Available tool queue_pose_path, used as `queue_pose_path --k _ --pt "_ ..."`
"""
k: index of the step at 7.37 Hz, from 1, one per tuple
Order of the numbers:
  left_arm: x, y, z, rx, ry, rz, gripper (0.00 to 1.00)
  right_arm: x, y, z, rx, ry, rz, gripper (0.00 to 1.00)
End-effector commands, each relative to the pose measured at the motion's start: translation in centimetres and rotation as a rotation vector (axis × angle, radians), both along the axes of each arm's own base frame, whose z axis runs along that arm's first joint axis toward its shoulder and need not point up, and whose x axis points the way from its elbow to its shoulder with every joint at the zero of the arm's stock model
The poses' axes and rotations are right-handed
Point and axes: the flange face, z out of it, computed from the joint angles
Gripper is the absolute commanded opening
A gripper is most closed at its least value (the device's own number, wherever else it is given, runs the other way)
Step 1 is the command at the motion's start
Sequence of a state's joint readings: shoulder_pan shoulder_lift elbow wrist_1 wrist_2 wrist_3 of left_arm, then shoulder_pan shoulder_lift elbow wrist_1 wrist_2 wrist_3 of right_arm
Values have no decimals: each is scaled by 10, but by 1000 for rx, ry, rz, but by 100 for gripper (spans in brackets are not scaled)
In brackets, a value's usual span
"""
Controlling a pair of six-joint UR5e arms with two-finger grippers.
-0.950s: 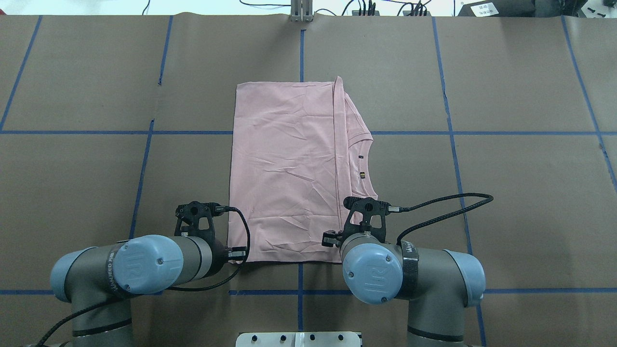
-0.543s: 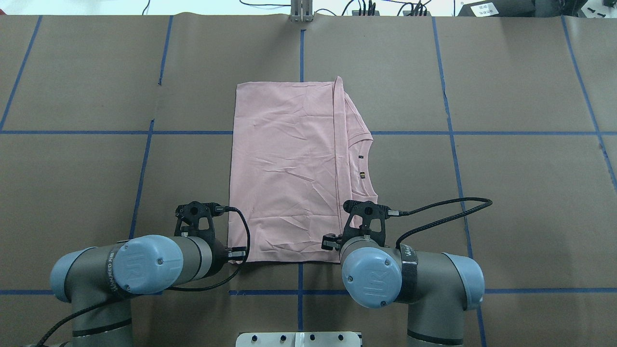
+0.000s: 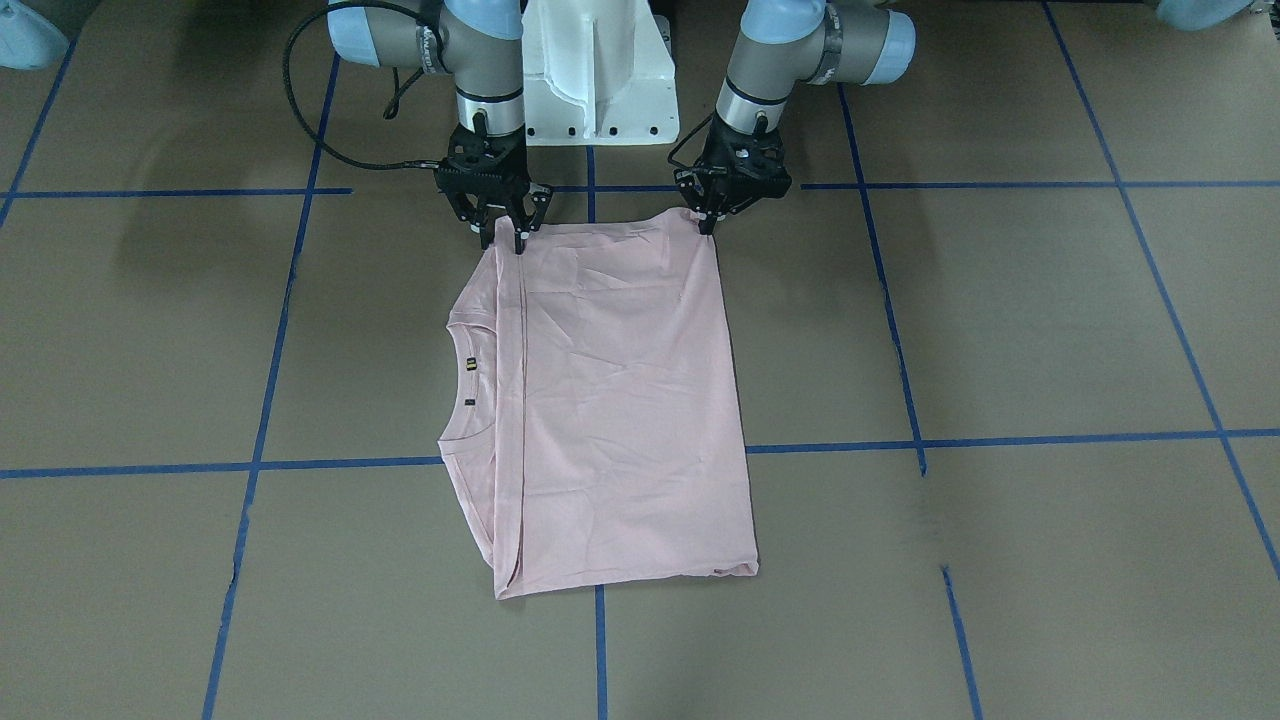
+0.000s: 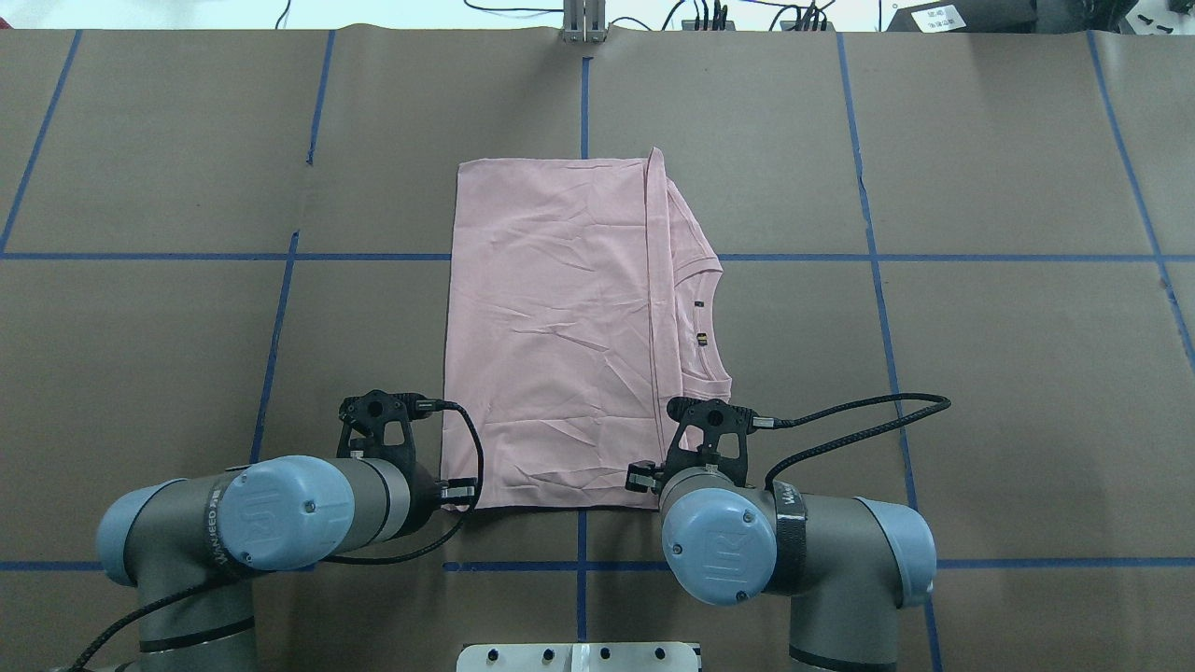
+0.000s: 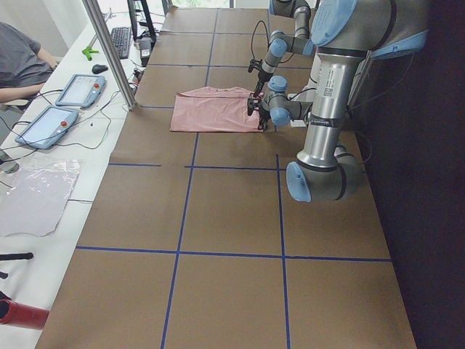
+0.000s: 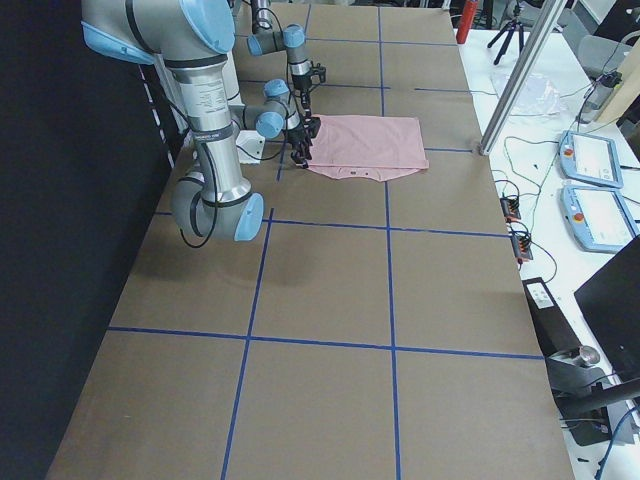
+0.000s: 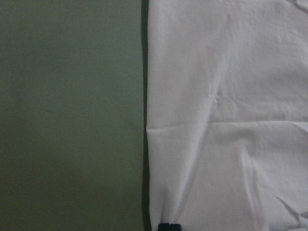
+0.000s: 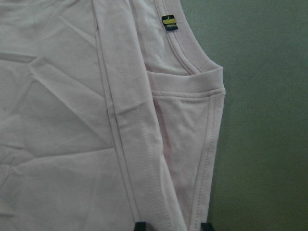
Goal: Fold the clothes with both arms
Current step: 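Lower both grippers and pinch the shirt's near edge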
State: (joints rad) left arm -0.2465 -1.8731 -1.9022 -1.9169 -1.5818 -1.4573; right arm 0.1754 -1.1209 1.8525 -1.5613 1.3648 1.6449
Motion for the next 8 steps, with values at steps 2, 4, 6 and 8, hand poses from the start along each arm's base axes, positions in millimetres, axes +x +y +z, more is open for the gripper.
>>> queue_pose_path --k 2,4,6,8 --pt "0 0 0 0 0 -1 0 0 0 1 0 2 1 23" --pt "0 1 0 0 0 1 0 0 -1 -1 9 0 7 0" --pt "0 1 -1 1 2 1 0 1 -1 -3 12 -3 7 0" --pt "-6 1 -10 5 20 3 0 17 1 -20 14 -2 -4 0"
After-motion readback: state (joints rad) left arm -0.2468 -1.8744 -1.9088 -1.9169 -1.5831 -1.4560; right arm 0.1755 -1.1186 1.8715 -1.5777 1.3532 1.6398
